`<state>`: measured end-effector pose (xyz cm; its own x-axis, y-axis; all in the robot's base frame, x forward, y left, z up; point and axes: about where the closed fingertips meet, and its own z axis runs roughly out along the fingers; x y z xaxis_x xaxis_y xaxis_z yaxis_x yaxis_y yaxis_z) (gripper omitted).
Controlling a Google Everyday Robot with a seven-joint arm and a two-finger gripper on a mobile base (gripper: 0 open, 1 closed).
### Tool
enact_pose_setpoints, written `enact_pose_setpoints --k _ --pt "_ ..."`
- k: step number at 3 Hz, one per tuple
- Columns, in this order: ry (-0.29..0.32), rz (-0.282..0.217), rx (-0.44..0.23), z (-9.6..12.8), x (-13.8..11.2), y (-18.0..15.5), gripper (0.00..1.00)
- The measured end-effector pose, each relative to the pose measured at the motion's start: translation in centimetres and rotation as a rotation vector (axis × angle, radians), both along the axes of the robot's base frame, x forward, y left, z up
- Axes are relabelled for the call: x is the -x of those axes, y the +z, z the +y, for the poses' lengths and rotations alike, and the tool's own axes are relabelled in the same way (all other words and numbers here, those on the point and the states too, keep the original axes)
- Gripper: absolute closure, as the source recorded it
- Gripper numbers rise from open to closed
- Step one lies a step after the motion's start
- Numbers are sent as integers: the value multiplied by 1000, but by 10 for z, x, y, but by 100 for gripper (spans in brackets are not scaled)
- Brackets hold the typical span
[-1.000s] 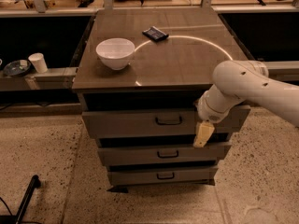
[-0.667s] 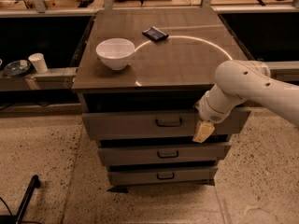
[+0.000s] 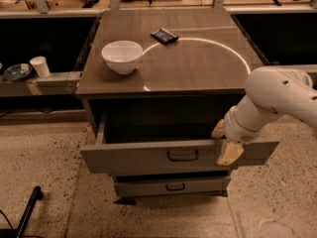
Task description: Open top drawer
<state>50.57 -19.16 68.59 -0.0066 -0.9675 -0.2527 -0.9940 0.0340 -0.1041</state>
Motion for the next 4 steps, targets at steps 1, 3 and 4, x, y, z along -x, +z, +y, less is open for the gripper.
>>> enact_pose_setpoints --k 1,3,4 --pt "50 42 15 -7 43 14 39" --pt "102 138 35 -20 132 41 37" --pt "87 119 13 -17 132 50 14"
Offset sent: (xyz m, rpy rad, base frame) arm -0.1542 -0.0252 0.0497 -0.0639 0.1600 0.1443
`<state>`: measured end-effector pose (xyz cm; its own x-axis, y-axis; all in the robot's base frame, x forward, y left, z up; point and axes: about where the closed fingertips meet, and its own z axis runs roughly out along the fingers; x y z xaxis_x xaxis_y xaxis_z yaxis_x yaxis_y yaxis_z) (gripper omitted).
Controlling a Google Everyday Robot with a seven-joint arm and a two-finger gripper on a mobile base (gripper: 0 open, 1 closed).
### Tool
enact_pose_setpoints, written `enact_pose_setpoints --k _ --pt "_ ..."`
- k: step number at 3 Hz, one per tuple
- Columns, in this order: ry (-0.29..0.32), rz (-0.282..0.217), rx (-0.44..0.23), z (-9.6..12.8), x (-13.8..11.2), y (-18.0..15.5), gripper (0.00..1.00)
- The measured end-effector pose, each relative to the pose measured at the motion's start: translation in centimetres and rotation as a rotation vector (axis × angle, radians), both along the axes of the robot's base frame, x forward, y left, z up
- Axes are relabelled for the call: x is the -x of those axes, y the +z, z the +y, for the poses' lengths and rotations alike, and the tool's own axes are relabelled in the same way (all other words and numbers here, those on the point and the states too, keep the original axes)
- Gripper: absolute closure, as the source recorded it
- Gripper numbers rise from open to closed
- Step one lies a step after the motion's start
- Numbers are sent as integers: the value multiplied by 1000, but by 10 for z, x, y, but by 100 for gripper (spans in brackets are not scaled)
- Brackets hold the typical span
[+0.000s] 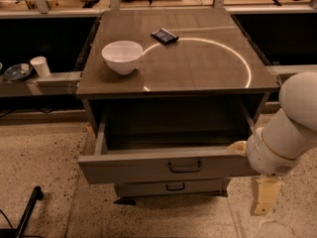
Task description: Open top drawer
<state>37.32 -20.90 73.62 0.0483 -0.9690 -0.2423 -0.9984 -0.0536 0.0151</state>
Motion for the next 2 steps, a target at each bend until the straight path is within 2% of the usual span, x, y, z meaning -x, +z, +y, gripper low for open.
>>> enact_pose_setpoints --k 1,2 --pt "-25 -37 -15 12 -27 -3 0" --pt "-34 -29 -9 31 -45 -29 0"
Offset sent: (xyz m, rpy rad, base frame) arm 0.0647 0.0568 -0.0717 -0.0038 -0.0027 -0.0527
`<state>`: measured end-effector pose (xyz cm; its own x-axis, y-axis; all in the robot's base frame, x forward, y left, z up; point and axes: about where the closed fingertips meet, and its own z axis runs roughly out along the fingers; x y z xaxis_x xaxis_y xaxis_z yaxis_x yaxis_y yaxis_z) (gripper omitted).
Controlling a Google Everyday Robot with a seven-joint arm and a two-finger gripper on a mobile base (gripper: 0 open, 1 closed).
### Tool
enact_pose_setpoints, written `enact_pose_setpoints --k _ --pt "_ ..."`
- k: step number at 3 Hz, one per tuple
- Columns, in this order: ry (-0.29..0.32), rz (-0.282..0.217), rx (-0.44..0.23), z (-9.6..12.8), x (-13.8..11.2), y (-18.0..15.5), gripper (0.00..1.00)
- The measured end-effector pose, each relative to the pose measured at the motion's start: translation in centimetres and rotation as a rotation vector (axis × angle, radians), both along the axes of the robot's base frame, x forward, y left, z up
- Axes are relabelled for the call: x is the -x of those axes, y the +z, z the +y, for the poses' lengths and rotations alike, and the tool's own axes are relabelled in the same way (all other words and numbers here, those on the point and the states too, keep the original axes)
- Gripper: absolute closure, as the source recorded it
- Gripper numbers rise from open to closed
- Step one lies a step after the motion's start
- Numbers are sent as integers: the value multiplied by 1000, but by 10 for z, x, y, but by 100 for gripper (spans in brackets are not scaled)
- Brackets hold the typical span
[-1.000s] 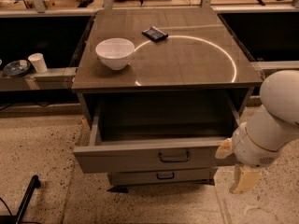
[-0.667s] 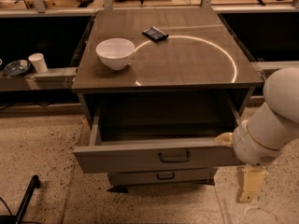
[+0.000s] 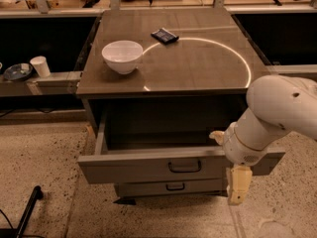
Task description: Open top drawer
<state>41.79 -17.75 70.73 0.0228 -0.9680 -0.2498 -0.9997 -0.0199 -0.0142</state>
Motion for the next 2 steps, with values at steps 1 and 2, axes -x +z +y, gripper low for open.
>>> enact_pose_setpoints --k 1,2 --pt "-31 36 5 9 -11 -32 4" --pt "-57 43 7 4 -12 -36 21"
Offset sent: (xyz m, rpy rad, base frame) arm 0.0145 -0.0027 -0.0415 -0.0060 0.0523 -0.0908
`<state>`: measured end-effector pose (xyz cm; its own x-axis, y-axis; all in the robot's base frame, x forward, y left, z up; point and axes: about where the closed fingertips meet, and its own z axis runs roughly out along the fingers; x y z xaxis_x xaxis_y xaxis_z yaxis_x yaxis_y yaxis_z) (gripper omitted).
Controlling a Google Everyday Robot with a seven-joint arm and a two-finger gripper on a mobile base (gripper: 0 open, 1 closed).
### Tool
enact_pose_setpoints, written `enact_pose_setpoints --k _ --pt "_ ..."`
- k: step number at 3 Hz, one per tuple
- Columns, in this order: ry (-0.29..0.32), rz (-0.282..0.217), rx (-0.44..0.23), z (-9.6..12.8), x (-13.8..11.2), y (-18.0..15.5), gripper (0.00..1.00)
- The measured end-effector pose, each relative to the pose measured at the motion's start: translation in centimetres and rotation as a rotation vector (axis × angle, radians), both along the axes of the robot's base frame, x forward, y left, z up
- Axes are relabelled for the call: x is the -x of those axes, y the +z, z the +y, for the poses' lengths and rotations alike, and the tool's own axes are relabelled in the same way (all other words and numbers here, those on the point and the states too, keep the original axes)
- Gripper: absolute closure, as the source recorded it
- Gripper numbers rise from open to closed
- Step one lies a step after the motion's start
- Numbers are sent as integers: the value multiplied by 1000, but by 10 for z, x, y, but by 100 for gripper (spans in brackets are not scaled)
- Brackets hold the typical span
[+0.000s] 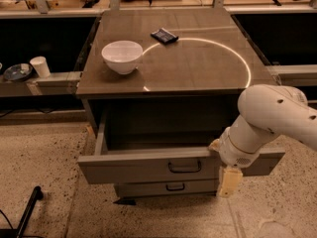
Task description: Open top drawer
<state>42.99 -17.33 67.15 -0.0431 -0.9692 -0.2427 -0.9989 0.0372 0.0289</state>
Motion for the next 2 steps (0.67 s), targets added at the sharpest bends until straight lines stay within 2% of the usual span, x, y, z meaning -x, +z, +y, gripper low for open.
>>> enact_pose_setpoints --k 1,2 --pt "2 5 5 -3 6 1 28" --pt "20 43 39 -22 48 13 28"
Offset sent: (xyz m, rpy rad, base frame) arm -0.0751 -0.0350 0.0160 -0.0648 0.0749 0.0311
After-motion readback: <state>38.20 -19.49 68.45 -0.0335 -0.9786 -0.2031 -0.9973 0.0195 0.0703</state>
